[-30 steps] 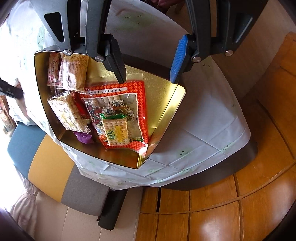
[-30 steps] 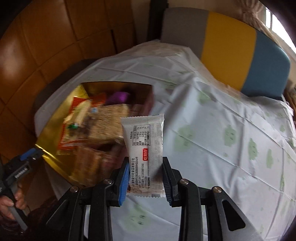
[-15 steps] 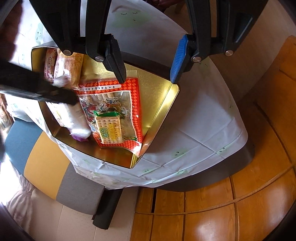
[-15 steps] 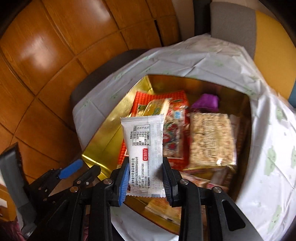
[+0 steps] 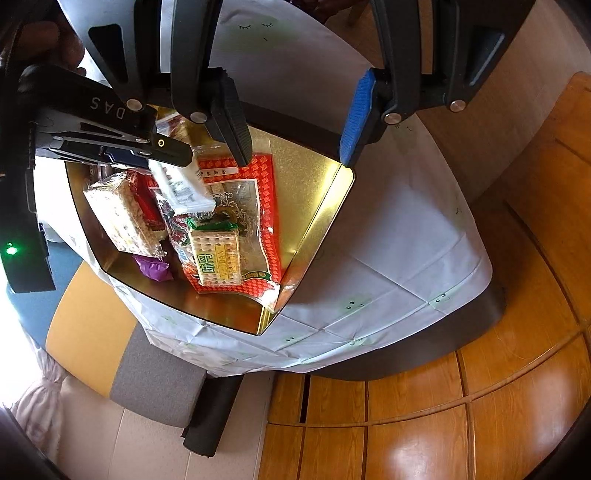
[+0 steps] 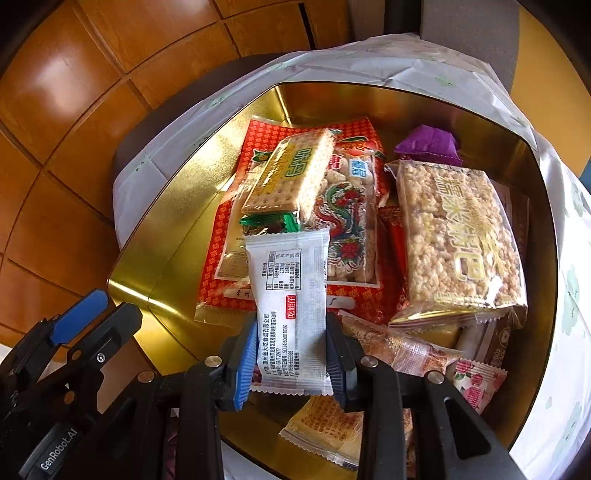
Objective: Organize snacks
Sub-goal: 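Carry the white sachet into the gold tray and open the right tool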
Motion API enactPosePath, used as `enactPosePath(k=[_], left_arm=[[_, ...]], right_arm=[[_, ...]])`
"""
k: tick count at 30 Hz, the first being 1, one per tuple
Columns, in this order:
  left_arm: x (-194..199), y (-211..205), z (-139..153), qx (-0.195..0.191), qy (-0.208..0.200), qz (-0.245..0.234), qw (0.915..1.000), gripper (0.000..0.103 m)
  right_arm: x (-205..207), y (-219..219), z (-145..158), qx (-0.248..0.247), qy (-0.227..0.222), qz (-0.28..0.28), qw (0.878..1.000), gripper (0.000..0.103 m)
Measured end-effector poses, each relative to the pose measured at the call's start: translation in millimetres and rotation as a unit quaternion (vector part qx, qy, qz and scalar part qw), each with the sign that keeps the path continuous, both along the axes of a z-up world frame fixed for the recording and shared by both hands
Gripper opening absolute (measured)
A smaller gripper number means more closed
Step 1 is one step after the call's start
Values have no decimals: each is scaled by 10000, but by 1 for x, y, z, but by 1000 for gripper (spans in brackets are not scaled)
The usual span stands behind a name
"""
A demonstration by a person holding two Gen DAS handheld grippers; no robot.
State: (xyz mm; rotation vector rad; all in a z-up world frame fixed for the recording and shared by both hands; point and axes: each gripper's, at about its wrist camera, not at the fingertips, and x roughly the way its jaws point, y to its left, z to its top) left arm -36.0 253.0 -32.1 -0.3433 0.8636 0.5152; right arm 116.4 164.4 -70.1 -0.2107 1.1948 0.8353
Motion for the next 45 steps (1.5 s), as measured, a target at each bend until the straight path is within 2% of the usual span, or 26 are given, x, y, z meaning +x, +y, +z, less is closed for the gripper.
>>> enactPosePath(k=[8,9,10,12,15,18,22,24,29,32,37,45], left_arm=[[0,-4,0,60,-2,-15,10000,50],[0,-4,0,76,-14,-11,10000,50],[0,-3,0,84,-20,-6,10000,50],[-1,-3,1,91,-37,8,10000,50],[0,-1,2,116,-30,50,9999,50],[-1,-1,2,151,-42,72,9999,50],[0,-2,1,181,-21,25,9998,50],[-1,-3,2,196,-46,24,9998,50],[0,-8,1,265,-35,-60,9996,50],[0,-10,2,293,-34,-68,9995,50],[-1,-15,6,359,-77,-91,9993,50],[-4,-33,10,444,-127,-365,9983,52]], right_arm=[[-4,-20,10,243,-19,-63,9997,39],[-6,-21,12,219,-79,-24,9997,36],[-8,-22,14,159,-195,-12,9997,26],[-12,-21,14,62,-337,25,9994,24],[-10,-20,6,10,-279,42,9996,21],[-9,-24,8,102,-260,11,9996,21],[-16,-48,37,141,-680,28,9976,25],[-17,-64,48,152,-716,72,9973,26],[-25,-77,41,-316,-589,362,9971,25],[-21,-73,30,-513,-747,188,9957,24],[-24,-73,31,-394,-975,19,9945,25],[-37,-86,36,-77,-1022,-475,9936,26]])
